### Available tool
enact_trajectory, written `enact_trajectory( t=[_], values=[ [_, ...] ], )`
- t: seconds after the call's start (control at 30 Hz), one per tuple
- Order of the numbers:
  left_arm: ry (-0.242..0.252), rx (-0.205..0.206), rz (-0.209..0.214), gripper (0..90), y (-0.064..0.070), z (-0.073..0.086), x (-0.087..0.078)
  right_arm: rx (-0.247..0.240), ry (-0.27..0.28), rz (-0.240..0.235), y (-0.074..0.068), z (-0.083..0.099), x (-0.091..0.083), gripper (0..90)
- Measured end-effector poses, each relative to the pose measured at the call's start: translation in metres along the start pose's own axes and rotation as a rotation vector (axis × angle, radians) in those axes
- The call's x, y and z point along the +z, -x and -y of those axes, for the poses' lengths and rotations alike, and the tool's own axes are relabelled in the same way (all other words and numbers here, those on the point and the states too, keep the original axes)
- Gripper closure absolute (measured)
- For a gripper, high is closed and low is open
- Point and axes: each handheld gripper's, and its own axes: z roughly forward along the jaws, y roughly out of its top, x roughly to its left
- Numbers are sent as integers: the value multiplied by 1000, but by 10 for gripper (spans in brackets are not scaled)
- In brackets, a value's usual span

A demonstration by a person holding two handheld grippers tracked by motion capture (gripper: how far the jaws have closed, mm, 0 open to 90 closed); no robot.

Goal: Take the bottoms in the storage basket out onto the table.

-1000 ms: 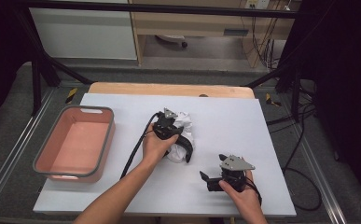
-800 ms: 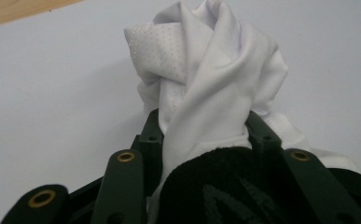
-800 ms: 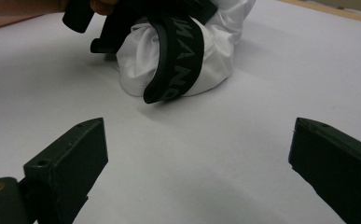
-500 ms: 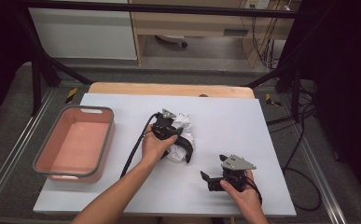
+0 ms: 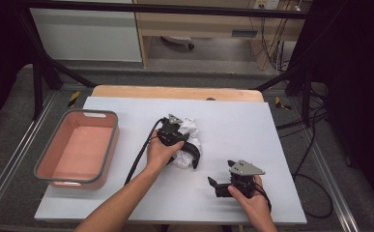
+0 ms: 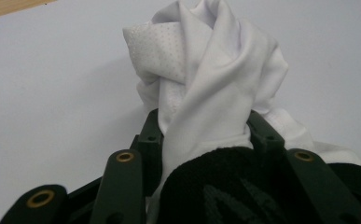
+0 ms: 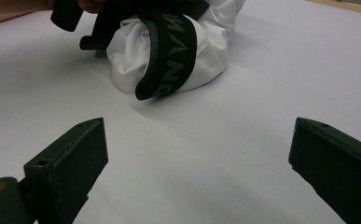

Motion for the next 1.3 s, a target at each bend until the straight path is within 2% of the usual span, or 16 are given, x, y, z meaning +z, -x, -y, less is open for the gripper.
enact_trajectory(
  t=[0.2, 0.33, 0.5, 0.6, 0.7, 0.87, 1.3],
  values=[
    [-9, -2, 7, 564, -1, 3, 1, 0, 6, 1, 0, -1, -1, 45],
    [-13, -22, 21, 562, -3, 3, 2, -12, -5, -10, -3, -1, 2, 48],
    [-20, -4, 18, 560, -1, 4, 3, -18, -5, -17, -4, -2, 2, 49],
    [-23, -8, 23, 555, -1, 5, 4, -13, -4, -10, -3, -1, 1, 47],
    [-25, 5, 18, 551, -1, 5, 4, -11, 1, -8, -2, -2, 1, 46],
    [-27, 7, 15, 542, 0, 5, 4, -23, -13, -15, -5, -2, 3, 49],
    [-33, 0, -4, 425, 1, 6, 7, -31, -20, -16, -6, -1, 4, 50]
  ],
)
